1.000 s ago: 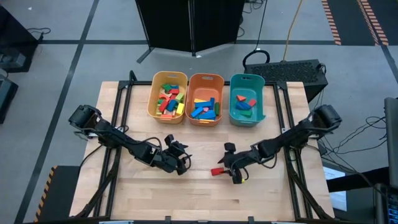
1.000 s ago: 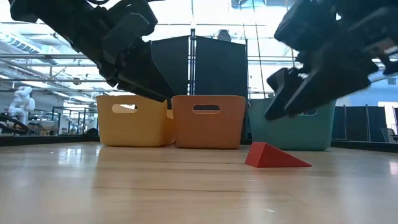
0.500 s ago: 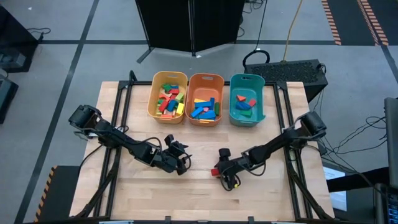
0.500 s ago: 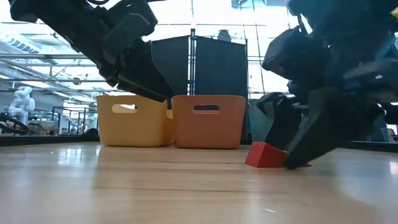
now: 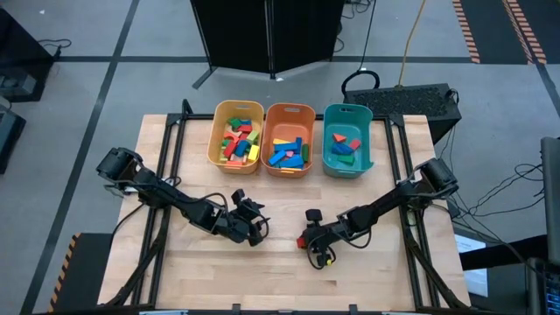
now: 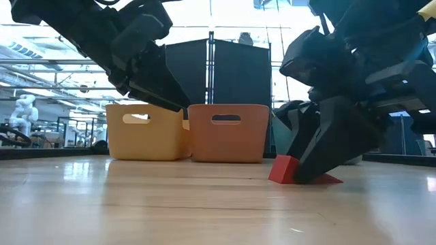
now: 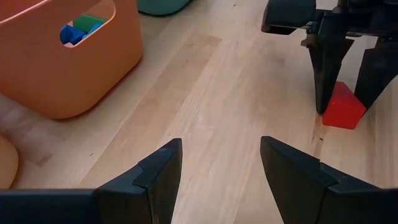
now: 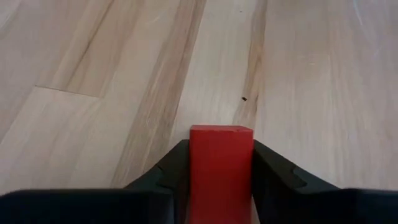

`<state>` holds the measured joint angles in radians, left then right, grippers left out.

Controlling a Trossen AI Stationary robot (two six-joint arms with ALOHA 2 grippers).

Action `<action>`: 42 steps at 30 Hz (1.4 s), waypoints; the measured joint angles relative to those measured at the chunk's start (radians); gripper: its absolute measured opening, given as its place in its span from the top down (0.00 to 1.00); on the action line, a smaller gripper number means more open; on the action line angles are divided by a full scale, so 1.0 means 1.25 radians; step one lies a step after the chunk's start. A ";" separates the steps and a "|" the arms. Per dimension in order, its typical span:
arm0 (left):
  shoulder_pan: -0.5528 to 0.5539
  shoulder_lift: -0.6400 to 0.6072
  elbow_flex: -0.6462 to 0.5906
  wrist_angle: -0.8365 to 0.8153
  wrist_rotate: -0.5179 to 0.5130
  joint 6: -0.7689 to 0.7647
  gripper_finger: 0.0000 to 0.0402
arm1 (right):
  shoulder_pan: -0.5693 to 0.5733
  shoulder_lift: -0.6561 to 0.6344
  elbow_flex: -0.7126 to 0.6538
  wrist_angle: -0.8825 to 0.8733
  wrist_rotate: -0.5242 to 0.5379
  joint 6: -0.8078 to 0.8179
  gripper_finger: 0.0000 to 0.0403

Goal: Sort blocks by size
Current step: Put the red triangle block into the blue bin

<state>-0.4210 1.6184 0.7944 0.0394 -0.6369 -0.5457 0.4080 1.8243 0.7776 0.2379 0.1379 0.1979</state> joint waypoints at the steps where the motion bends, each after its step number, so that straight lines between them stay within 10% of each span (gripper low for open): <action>1: 0.000 0.000 0.000 0.000 0.000 0.000 0.46 | 0.000 -0.003 0.000 -0.001 0.000 0.002 0.71; 19: 0.000 0.000 0.000 0.004 0.005 -0.001 0.46 | -0.063 -0.345 0.000 -0.294 0.034 -0.007 0.70; 42: 0.000 0.000 0.000 0.004 0.005 0.001 0.46 | -0.430 -0.564 -0.001 -0.515 0.102 -0.078 0.69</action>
<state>-0.4210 1.6184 0.7944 0.0444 -0.6300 -0.5446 -0.1292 1.1193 0.7769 -0.4058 0.2649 0.1000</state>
